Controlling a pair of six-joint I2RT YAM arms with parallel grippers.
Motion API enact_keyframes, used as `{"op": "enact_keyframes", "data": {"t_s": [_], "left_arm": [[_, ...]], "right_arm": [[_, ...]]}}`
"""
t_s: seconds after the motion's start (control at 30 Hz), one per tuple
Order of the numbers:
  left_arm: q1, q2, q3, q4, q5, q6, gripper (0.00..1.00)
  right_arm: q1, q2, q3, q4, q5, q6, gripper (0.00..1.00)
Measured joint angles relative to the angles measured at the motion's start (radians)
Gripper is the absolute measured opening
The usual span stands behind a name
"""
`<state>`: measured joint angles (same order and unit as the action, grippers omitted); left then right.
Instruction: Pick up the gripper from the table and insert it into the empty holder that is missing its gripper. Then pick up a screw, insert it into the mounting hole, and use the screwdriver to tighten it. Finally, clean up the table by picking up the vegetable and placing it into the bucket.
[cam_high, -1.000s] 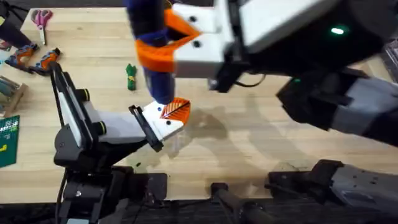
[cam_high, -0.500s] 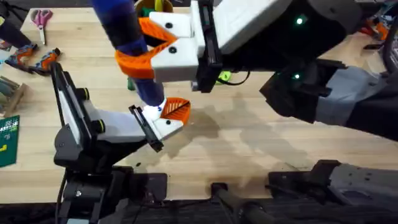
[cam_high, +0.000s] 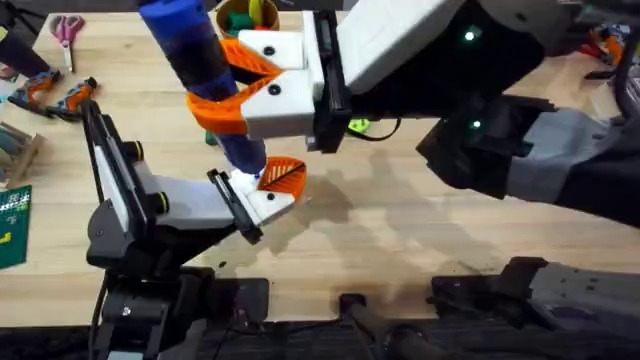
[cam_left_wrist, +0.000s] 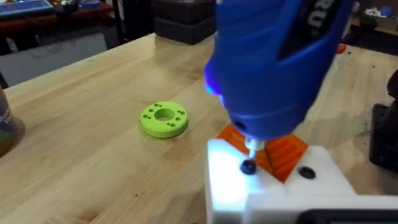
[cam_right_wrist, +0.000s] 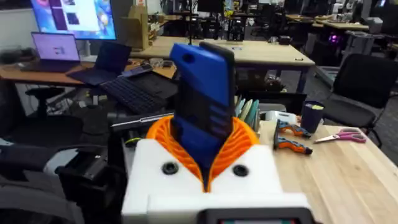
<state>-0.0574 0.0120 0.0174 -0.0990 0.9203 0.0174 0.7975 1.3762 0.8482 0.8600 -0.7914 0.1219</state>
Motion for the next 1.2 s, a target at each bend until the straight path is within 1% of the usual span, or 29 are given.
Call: {"op": "enact_keyframes", "data": {"t_s": [0.5, 0.53, 0.6, 1.2], "left_arm": [[0.0, 0.0, 0.0, 0.0, 0.0, -0.003, 0.005], [0.0, 0.0, 0.0, 0.0, 0.0, -0.003, 0.005], [0.0, 0.0, 0.0, 0.0, 0.0, -0.003, 0.005], [0.0, 0.0, 0.0, 0.0, 0.0, -0.003, 0.005]], "right_arm": [[0.0, 0.0, 0.0, 0.0, 0.02, -0.011, 0.027], [0.001, 0.0, 0.0, 0.0, 0.043, -0.002, 0.027], [0.001, 0.0, 0.0, 0.0, 0.046, 0.001, 0.027], [0.001, 0.0, 0.0, 0.0, 0.047, 0.027, 0.027]]}}
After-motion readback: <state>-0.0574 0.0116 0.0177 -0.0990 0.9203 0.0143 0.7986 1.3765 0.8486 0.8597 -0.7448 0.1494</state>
